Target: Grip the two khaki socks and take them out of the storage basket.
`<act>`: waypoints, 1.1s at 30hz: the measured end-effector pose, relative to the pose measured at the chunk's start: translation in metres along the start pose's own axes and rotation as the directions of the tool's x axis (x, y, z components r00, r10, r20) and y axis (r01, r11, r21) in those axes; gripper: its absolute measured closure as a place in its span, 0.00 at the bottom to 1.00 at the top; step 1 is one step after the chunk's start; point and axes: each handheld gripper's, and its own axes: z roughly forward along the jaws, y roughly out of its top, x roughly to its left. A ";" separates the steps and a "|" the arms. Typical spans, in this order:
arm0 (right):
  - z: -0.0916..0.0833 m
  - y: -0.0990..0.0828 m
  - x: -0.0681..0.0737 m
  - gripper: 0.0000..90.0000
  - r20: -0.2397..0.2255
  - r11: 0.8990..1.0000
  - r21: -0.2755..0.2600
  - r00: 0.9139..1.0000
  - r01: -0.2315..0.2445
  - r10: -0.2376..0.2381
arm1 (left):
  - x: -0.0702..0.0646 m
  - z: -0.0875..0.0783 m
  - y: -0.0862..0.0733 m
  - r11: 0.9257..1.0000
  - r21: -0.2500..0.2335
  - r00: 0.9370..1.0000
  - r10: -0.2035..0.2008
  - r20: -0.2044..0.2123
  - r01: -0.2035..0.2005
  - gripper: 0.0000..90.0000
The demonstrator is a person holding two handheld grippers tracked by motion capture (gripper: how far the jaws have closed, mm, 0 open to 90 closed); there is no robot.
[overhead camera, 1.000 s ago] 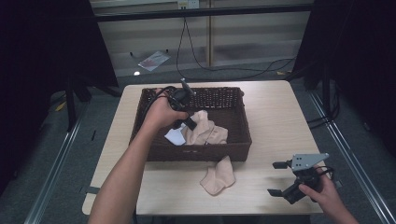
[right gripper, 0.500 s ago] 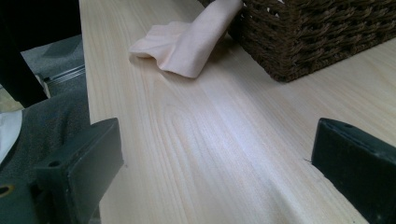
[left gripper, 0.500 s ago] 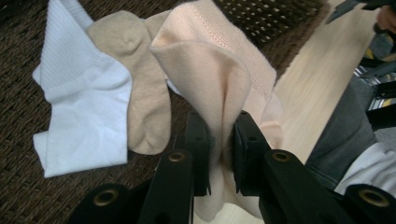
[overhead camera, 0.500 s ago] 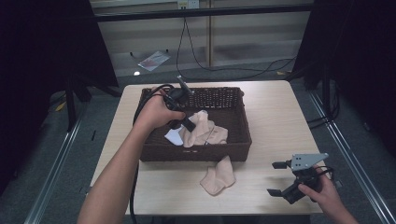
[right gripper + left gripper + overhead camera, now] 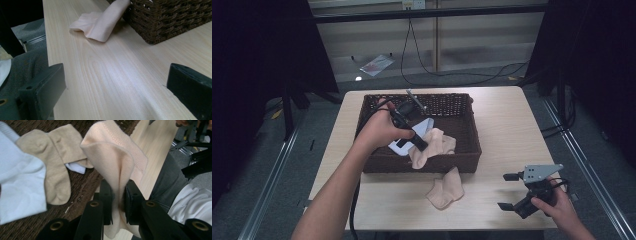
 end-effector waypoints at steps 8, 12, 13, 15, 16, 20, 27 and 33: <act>0.001 0.000 -0.001 0.01 -0.008 1.000 -0.002 1.000 0.004 -0.004 | -0.008 0.017 -0.005 0.999 -0.005 0.999 0.032 0.015 -0.032 0.87; 0.001 0.000 -0.001 0.01 -0.006 1.000 -0.002 1.000 0.005 -0.005 | -0.012 0.029 -0.007 0.998 0.003 0.997 0.066 0.030 -0.066 0.80; 0.001 0.000 0.000 0.01 -0.008 1.000 0.003 1.000 0.008 -0.008 | -0.014 0.032 -0.008 0.998 -0.002 0.997 0.061 0.038 -0.061 0.71; 0.001 0.001 0.000 0.01 -0.010 1.000 -0.002 1.000 0.004 -0.004 | -0.014 0.037 -0.010 0.998 -0.007 0.997 0.061 0.041 -0.061 0.62; 0.001 0.001 0.000 0.01 -0.010 1.000 -0.002 1.000 0.004 -0.004 | -0.015 0.039 -0.010 0.998 -0.006 0.997 0.065 0.047 -0.065 0.62; 0.001 0.001 0.000 0.01 -0.010 1.000 0.002 1.000 0.009 -0.009 | -0.018 0.045 -0.013 0.997 -0.007 0.996 0.078 0.036 -0.077 0.41; 0.001 0.001 0.000 0.01 -0.011 1.000 0.000 1.000 0.005 -0.005 | -0.020 0.053 -0.021 0.996 0.012 0.996 0.087 0.018 -0.087 0.28; 0.001 0.001 0.000 0.01 -0.009 1.000 0.002 1.000 0.010 -0.010 | -0.019 0.058 -0.037 0.995 0.001 0.995 0.103 0.006 -0.103 0.25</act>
